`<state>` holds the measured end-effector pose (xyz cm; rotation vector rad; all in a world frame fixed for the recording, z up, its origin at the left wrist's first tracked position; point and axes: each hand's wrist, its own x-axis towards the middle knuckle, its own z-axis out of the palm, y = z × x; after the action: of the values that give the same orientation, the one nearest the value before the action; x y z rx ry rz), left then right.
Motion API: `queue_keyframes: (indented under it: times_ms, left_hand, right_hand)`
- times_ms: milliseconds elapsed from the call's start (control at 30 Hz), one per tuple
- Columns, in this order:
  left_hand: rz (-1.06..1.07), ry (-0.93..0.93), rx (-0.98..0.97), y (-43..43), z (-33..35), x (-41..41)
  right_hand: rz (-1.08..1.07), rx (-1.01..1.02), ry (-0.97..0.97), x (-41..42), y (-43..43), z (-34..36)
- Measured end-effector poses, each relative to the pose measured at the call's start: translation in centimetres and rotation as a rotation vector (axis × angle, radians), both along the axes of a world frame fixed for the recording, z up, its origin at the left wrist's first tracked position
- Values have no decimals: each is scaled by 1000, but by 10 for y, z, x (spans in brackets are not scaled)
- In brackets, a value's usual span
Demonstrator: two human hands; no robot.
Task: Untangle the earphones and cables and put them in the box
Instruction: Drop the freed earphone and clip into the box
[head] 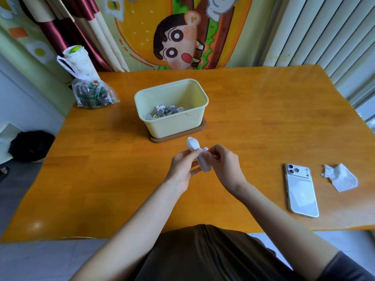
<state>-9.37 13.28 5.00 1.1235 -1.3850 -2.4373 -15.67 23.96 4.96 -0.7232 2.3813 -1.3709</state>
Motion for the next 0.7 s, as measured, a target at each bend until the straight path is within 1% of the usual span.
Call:
queue_keyframes:
  times_ms: [200, 333, 400, 533, 700]
  left_hand:
    - [-72, 65, -84, -1, 4, 5]
    - [-85, 74, -151, -2, 9, 6]
    - [-105, 76, -164, -3, 11, 6]
    - [-132, 110, -122, -2, 12, 4]
    - [-136, 181, -52, -3, 14, 2]
  right_hand:
    - [28, -10, 63, -5, 0, 7]
    - [49, -12, 174, -7, 0, 11]
    - [51, -26, 168, -9, 0, 14]
    - [29, -68, 116, -13, -1, 20]
    - [3, -46, 111, -15, -1, 23]
